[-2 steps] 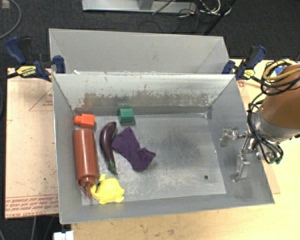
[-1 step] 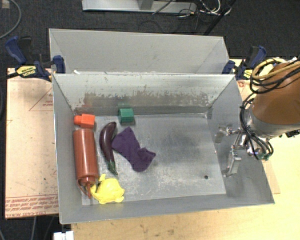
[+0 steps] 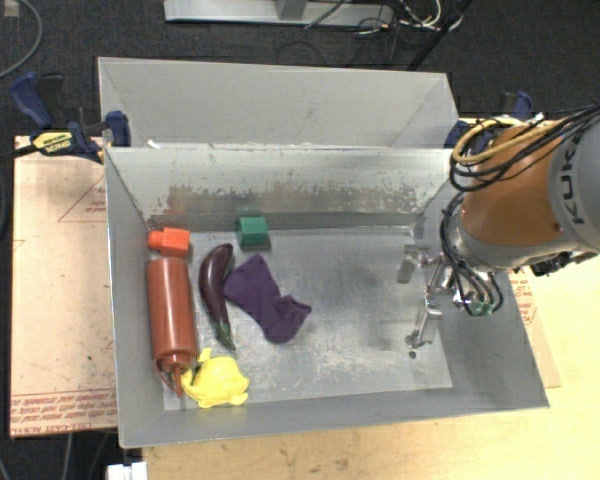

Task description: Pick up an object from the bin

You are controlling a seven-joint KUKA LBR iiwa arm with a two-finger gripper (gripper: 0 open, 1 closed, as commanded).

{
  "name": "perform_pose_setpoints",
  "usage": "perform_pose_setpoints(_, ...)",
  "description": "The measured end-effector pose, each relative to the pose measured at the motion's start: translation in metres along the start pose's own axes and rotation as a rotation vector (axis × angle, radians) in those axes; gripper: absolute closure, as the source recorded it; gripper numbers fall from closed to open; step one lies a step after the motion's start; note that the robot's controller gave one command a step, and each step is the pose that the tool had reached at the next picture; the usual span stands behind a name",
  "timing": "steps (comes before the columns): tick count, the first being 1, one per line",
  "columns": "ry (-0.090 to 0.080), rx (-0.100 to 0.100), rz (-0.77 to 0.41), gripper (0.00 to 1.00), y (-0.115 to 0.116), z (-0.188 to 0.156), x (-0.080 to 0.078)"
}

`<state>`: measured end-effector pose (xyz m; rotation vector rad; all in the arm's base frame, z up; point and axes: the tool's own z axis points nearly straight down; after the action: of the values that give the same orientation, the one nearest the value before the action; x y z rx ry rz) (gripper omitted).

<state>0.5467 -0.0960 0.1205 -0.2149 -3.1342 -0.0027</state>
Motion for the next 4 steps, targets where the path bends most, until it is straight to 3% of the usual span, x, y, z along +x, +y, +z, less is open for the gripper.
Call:
perform_pose_setpoints(1, -0.005, 0.002, -0.150, 0.00, 0.014, 0.020, -0.011)
perform_pose_setpoints(2, -0.003, 0.001, -0.033, 0.00, 0.030, 0.032, -0.007)
perform_pose_setpoints(3, -0.005, 0.000, 0.177, 0.00, 0.048, 0.034, -0.018)
perform_pose_setpoints(4, -0.007, 0.001, 0.062, 0.00, 0.066, 0.041, -0.025)
